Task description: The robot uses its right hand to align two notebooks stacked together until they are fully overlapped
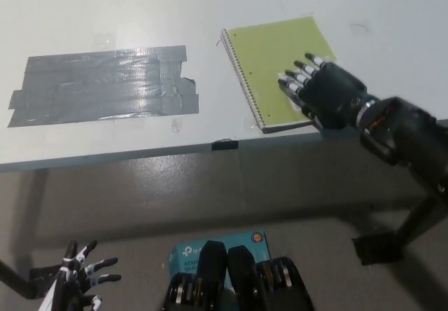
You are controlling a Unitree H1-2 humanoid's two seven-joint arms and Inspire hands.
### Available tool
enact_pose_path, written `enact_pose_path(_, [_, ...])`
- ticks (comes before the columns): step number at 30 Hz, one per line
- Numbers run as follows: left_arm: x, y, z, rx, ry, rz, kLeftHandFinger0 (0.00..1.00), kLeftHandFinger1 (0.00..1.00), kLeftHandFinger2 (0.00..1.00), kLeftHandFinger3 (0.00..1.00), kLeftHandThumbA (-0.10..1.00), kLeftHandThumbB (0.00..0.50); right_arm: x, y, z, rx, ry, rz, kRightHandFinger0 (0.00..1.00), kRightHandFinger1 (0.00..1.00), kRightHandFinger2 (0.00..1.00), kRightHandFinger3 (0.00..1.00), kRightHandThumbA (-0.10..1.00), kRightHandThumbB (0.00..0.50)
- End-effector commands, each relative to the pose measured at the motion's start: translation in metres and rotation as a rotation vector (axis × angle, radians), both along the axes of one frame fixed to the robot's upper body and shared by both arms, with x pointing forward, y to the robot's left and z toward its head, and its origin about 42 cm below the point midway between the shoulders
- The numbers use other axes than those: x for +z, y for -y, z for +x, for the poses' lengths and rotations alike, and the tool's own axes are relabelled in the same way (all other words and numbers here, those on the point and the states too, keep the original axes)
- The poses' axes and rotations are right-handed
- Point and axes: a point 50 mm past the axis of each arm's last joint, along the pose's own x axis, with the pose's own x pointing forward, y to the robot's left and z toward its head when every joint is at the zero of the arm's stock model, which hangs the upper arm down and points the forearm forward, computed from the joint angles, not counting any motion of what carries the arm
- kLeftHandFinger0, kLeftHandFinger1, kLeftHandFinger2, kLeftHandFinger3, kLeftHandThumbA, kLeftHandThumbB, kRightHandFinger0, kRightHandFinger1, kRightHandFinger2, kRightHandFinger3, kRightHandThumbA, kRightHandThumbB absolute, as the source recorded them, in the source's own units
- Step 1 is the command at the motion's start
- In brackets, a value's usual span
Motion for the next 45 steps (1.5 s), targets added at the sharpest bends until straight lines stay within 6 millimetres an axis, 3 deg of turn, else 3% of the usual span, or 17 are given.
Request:
enact_pose_path(1, [0.001,-0.006,-0.008,0.013,0.038,0.002,0.52,0.61,0.72,1.0,1.0,0.5,0.081,0.002,0.02,0.026,0.129,0.042,1.0,1.0,1.0,1.0,1.0,0.334])
enact_pose_path(13, [-0.008,-0.016,-0.025,0.048,-0.003,0.015,0.56,0.61,0.67,1.0,1.0,0.5,0.21,0.002,0.028,0.011,0.289,0.186,1.0,1.0,1.0,1.0,1.0,0.324])
enact_pose_path(15, [-0.01,-0.018,-0.029,0.047,-0.01,0.02,0.49,0.58,0.68,1.0,1.0,0.5,0.234,0.009,0.025,-0.012,0.303,0.273,1.0,1.0,1.0,1.0,1.0,0.342])
enact_pose_path(20, [-0.016,-0.022,-0.039,0.048,-0.031,0.018,0.52,0.6,0.68,1.0,1.0,0.5,0.307,0.055,0.006,-0.083,0.411,0.397,1.0,1.0,1.0,1.0,1.0,0.369])
enact_pose_path(22, [-0.016,-0.022,-0.042,0.049,-0.037,0.017,0.51,0.6,0.7,1.0,1.0,0.5,0.318,0.066,0.0,-0.101,0.44,0.424,1.0,1.0,1.0,1.0,1.0,0.377])
enact_pose_path(23, [-0.017,-0.024,-0.043,0.049,-0.044,0.014,0.51,0.61,0.71,1.0,1.0,0.5,0.337,0.086,-0.016,-0.121,0.457,0.49,1.0,1.0,1.0,1.0,1.0,0.322])
enact_pose_path(25, [-0.018,-0.026,-0.044,0.055,-0.049,0.013,0.51,0.61,0.71,1.0,1.0,0.5,0.344,0.095,-0.026,-0.16,0.462,0.537,1.0,1.0,1.0,1.0,1.0,0.375])
enact_pose_path(28, [-0.018,-0.026,-0.045,0.062,-0.05,0.007,0.51,0.6,0.71,1.0,1.0,0.5,0.354,0.131,-0.062,-0.124,0.503,0.672,1.0,1.0,1.0,1.0,1.0,0.326])
enact_pose_path(32, [-0.019,-0.027,-0.048,0.067,-0.052,0.004,0.55,0.6,0.7,1.0,1.0,0.5,0.335,0.175,-0.119,-0.094,0.602,0.838,1.0,1.0,1.0,1.0,1.0,0.343])
enact_pose_path(33, [-0.019,-0.027,-0.048,0.068,-0.053,0.003,0.56,0.61,0.72,1.0,1.0,0.5,0.329,0.182,-0.13,-0.114,0.607,0.854,1.0,1.0,1.0,1.0,1.0,0.297])
enact_pose_path(34, [-0.018,-0.027,-0.046,0.067,-0.051,0.004,0.55,0.61,0.73,1.0,1.0,0.5,0.303,0.207,-0.159,-0.13,0.671,0.899,1.0,1.0,1.0,1.0,1.0,0.304])
enact_pose_path(37, [-0.018,-0.026,-0.046,0.064,-0.045,-0.005,0.49,0.59,0.72,1.0,1.0,0.5,0.266,0.229,-0.196,-0.214,0.691,0.979,1.0,1.0,1.0,1.0,1.0,0.316])
enact_pose_path(38, [-0.018,-0.026,-0.045,0.065,-0.047,-0.002,0.49,0.6,0.74,1.0,1.0,0.5,0.245,0.238,-0.21,-0.25,0.694,0.973,1.0,1.0,1.0,1.0,1.0,0.27])
enact_pose_path(40, [-0.021,-0.025,-0.051,0.063,-0.054,-0.008,0.5,0.61,0.75,1.0,1.0,0.5,0.183,0.258,-0.245,-0.383,0.625,1.03,1.0,1.0,1.0,1.0,1.0,0.323])
enact_pose_path(41, [-0.021,-0.025,-0.051,0.063,-0.055,-0.007,0.5,0.61,0.75,1.0,1.0,0.5,0.175,0.259,-0.249,-0.399,0.616,1.046,1.0,1.0,1.0,1.0,1.0,0.33])
enact_pose_path(43, [-0.02,-0.025,-0.052,0.065,-0.051,-0.003,0.47,0.61,0.76,1.0,1.0,0.5,0.101,0.271,-0.277,-0.485,0.499,1.128,1.0,1.0,1.0,1.0,1.0,0.326])
enact_pose_path(45, [-0.019,-0.025,-0.051,0.072,-0.05,-0.006,0.46,0.6,0.76,1.0,1.0,0.5,0.057,0.272,-0.289,-0.516,0.448,1.168,1.0,1.0,1.0,1.0,1.0,0.302])
